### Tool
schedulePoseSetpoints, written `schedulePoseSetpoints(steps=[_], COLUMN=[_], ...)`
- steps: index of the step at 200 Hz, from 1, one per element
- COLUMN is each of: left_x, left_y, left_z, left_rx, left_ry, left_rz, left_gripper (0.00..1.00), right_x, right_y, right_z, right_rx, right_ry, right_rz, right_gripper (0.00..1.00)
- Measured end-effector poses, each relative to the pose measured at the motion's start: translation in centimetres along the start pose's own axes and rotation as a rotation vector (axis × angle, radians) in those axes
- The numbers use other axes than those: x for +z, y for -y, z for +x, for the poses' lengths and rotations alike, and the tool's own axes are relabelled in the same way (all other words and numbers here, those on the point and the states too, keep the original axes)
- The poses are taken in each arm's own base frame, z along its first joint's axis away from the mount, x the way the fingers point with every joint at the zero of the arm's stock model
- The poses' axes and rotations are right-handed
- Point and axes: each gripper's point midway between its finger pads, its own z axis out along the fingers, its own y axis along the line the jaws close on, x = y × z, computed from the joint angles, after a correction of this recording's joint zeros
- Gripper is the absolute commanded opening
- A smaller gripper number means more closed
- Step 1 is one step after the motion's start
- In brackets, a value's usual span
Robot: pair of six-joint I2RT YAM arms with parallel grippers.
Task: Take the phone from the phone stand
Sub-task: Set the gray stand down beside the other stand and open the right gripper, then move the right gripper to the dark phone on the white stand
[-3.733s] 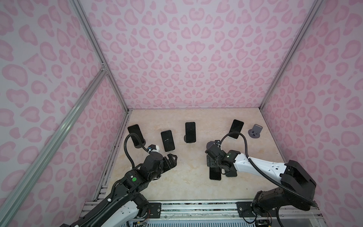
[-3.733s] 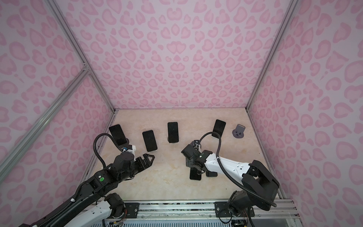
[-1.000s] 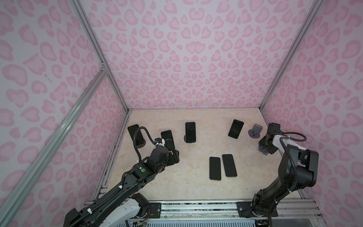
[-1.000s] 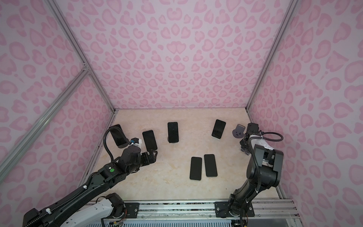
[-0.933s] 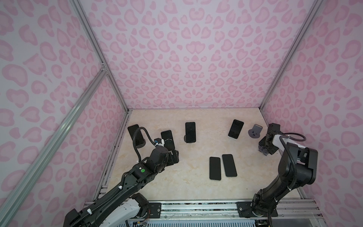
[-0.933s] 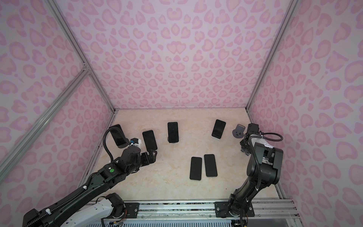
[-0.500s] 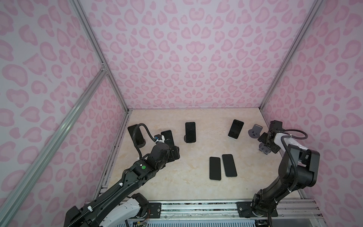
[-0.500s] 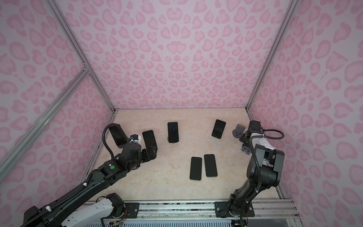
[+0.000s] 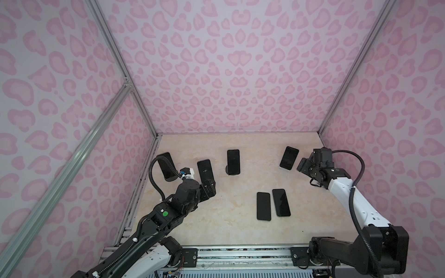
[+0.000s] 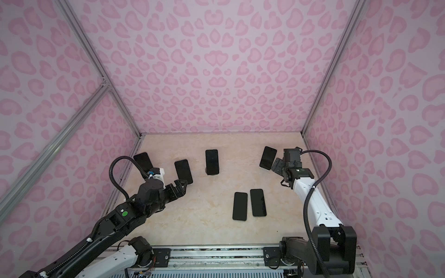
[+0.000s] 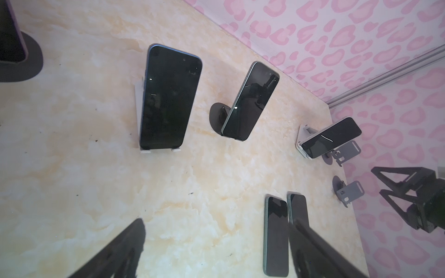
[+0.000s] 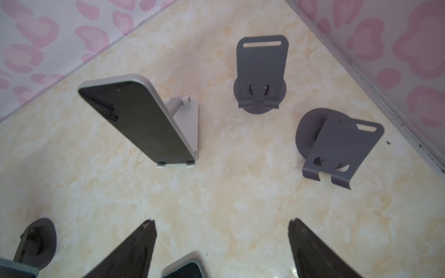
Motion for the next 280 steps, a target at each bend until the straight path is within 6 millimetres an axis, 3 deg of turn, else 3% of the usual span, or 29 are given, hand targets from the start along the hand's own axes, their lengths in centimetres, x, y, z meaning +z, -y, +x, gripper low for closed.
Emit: schedulePoseSetpoints(steps=[31, 76, 134, 179, 202, 253, 280], left_x=[-0.6, -1.4, -1.1, -0.5, -0.2, 0.2, 0.5], left_y=[-1.7, -2.6, -4.1, -4.3, -3.8, -3.2, -3.1], left_z=[1.2, 1.9, 2.7, 2.8, 2.4, 2.1, 2.2], left_rx=[-0.074, -0.12, -0.112, -0.046, 0.003, 0.076, 0.091], left_ry=[-0.004, -0.006, -0.007, -0.017, -0.023, -0.026, -0.026], left_rz=[0.0, 0.011, -0.027, -0.061, -0.067, -0.066, -0.065], left_gripper=[0.97, 0.97, 0.95, 0.95, 0.95, 0.95, 0.95], right_x=[-0.5, -0.1, -0.8, 0.3, 1.9, 4.9, 6.6], right_y=[-0.4, -1.6, -4.2, -6.8, -7.8, -10.1, -10.1], right_z=[1.8, 2.3, -3.1, -7.1, -8.8, -10.8, -9.8], right_rx=[0.0, -0.003, -0.001, 0.009, 0.007, -0.037, -0.067], right_ry=[-0.018, -0.058, 0.043, 0.099, 0.106, 0.056, 0.003], right_rz=[-0.058, -0.115, -0.055, 0.02, 0.057, 0.087, 0.112], right_gripper=[0.88, 0.9, 0.97, 0.99, 0.99, 0.99, 0.99])
